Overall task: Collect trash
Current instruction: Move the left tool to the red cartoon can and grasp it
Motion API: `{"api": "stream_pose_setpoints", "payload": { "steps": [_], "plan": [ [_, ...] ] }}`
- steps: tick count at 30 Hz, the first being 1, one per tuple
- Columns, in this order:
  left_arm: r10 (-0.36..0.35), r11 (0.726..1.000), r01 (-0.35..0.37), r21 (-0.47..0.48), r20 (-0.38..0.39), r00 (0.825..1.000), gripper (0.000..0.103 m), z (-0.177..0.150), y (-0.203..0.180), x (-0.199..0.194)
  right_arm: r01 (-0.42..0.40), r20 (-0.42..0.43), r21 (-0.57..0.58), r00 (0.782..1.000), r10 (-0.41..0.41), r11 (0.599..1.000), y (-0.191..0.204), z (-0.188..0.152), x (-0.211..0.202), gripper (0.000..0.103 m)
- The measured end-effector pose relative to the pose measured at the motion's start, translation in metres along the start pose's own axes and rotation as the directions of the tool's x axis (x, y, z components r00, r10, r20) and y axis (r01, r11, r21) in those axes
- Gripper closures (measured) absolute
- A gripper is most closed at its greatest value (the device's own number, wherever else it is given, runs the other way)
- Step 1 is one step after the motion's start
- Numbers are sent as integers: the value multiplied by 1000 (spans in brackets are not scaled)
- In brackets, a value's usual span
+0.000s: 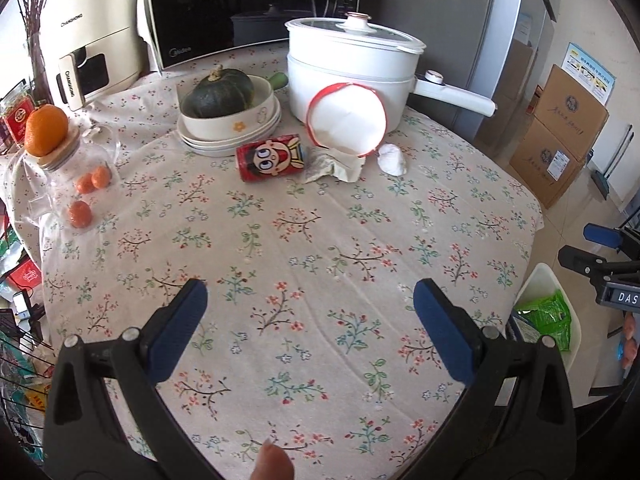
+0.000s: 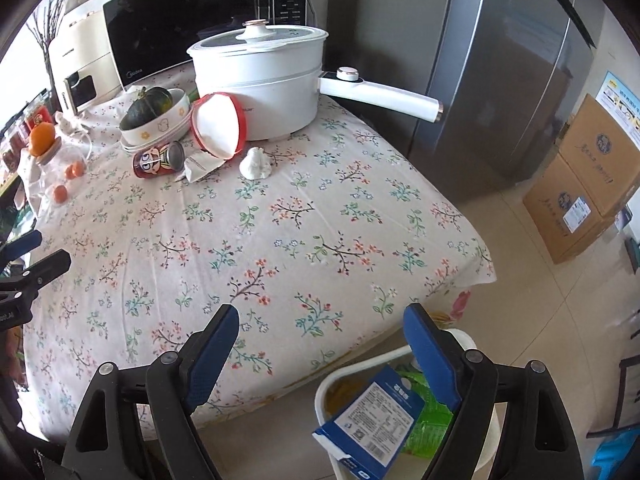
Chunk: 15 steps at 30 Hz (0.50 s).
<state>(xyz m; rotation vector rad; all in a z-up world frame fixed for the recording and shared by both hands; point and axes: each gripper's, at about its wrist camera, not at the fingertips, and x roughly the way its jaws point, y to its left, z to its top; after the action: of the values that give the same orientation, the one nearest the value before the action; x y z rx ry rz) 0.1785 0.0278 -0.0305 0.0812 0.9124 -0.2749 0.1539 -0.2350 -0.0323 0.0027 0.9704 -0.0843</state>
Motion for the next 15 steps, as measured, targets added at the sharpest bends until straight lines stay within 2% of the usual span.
{"api": "stream_pose_setpoints", "payload": {
  "steps": [3,6,10,15],
  "plan": [
    [24,999,-24,-27,-11,1000,1,3,23,11,-10,2,-9,1000,10,1000,9,8,9,17],
    [15,999,-16,-50,-19,1000,1,6,45,26,-23,-9,-23,1000,23,999,17,19,22,17],
    [41,999,-42,-34,-21,999,1,16,65,50,-42,-1,-15,999,42,999,23,37,38,17],
    [32,997,-33,-65,-8,999,1,34,84,81,-47,-5,-31,999,47,998,33,55,64,17]
  ]
}}
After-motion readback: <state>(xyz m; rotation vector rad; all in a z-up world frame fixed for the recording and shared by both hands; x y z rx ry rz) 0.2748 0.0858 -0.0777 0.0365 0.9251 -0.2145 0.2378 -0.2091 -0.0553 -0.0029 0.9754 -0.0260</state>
